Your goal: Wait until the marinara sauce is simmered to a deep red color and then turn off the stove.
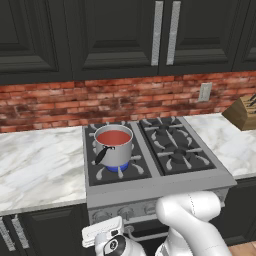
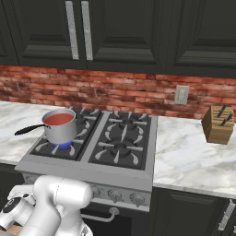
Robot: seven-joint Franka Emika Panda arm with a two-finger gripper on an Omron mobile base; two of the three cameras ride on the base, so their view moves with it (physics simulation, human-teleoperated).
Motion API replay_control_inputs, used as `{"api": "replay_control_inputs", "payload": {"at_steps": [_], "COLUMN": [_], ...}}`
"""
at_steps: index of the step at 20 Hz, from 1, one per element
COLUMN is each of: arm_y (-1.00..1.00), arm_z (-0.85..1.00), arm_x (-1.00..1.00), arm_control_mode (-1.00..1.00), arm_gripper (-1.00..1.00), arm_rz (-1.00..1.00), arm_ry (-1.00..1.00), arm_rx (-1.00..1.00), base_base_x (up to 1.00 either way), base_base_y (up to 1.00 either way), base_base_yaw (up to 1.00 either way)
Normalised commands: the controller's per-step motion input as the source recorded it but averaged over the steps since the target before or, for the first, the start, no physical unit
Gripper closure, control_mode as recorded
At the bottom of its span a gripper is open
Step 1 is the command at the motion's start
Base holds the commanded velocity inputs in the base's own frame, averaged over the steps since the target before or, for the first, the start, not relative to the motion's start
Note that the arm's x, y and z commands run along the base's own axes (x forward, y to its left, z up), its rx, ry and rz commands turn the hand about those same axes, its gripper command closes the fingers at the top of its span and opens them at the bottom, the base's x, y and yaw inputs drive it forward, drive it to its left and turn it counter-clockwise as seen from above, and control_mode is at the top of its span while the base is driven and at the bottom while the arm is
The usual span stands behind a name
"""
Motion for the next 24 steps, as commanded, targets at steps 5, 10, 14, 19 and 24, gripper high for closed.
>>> {"api": "replay_control_inputs", "payload": {"at_steps": [5,10,14,19,24], "arm_y": [0.0,0.0,0.0,0.0,0.0], "arm_z": [0.0,0.0,0.0,0.0,0.0], "arm_x": [0.0,0.0,0.0,0.0,0.0], "arm_control_mode": [-1.0,-1.0,-1.0,-1.0,-1.0], "arm_gripper": [1.0,1.0,1.0,1.0,1.0], "arm_rz": [0.0,0.0,0.0,0.0,0.0], "arm_ry": [0.0,0.0,0.0,0.0,0.0], "arm_rx": [0.0,0.0,0.0,0.0,0.0], "base_base_x": [0.0,0.0,0.0,0.0,0.0], "base_base_y": [0.0,0.0,0.0,0.0,0.0], "base_base_yaw": [0.0,0.0,0.0,0.0,0.0]}}
